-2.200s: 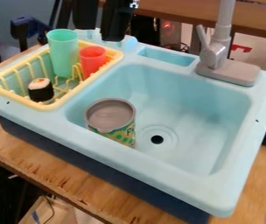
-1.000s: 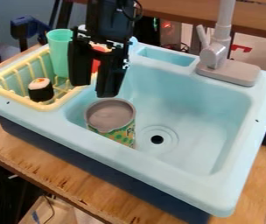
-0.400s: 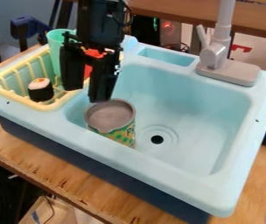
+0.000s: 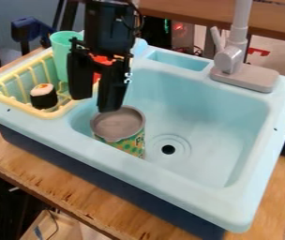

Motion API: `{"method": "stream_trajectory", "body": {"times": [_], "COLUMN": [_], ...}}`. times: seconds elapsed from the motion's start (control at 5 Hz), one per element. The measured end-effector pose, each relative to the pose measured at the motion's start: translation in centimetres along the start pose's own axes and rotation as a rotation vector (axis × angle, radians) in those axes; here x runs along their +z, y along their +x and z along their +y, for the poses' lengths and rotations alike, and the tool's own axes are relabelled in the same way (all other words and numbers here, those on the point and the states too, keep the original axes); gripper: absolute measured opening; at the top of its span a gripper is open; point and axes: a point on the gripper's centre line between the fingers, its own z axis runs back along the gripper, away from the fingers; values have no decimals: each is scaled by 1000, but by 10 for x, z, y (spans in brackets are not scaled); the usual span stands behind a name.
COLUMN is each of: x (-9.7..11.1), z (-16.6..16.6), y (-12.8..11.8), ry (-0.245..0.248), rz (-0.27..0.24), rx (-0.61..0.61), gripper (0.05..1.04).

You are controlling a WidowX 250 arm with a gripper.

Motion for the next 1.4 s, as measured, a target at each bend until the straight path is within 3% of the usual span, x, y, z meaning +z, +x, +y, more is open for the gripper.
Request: {"method": "stream_trajectory", "body": {"times": [0.6,1.0,1.4], "x": [-3,-14,-18], "z": [-2,0,-1], "y": [8,15,19], "ry": [-16,-29,-40], "rz": [-43,-15,-19], "rx": [-25,-24,-35], "gripper": [1001,1001,1001]}}
